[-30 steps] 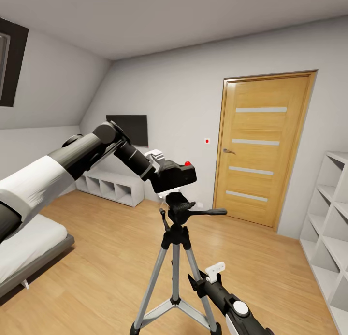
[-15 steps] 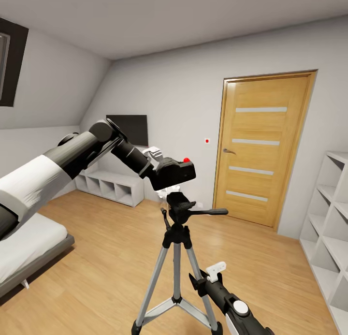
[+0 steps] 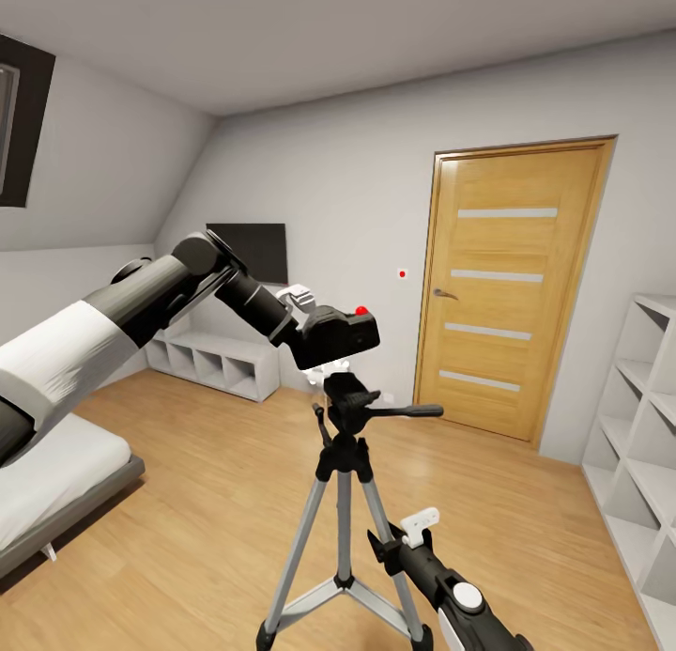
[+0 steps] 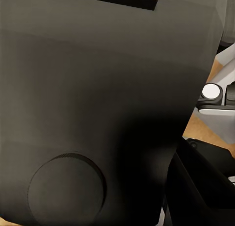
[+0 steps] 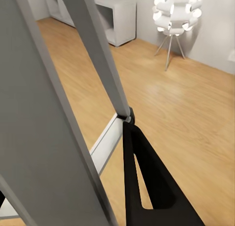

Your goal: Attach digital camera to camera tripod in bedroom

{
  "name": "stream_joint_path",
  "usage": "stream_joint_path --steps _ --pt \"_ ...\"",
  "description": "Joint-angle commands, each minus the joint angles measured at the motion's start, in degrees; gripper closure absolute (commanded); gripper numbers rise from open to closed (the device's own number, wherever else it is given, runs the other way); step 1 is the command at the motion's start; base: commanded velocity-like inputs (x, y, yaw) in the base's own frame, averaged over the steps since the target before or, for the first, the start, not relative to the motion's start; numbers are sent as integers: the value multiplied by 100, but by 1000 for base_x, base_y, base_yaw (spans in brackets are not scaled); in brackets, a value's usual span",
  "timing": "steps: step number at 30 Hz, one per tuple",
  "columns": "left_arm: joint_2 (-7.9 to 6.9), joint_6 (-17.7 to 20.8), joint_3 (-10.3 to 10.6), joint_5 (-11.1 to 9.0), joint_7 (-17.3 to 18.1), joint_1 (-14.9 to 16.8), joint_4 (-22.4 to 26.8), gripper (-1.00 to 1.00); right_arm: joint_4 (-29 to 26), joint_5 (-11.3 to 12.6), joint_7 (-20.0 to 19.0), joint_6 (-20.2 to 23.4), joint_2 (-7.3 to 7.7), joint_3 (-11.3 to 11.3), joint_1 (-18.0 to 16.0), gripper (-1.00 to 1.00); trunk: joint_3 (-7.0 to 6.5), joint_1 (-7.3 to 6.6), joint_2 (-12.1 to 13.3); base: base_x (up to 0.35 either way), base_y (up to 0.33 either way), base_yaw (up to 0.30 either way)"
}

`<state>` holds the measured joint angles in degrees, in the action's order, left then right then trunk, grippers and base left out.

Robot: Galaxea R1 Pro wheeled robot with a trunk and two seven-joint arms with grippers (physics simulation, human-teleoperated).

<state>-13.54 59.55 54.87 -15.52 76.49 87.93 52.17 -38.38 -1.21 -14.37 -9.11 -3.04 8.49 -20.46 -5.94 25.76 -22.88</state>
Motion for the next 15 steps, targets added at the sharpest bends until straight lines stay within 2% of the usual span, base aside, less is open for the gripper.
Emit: stream_joint_path --steps 1,15 --pt "-7 45 16 -13 15 6 4 100 15 -2 -3 -10 2 4 -12 100 3 2 -4 0 0 0" --pt "0 45 15 -13 15 5 9 100 15 -2 486 1 -7 4 -119 100 3 2 -4 0 0 0"
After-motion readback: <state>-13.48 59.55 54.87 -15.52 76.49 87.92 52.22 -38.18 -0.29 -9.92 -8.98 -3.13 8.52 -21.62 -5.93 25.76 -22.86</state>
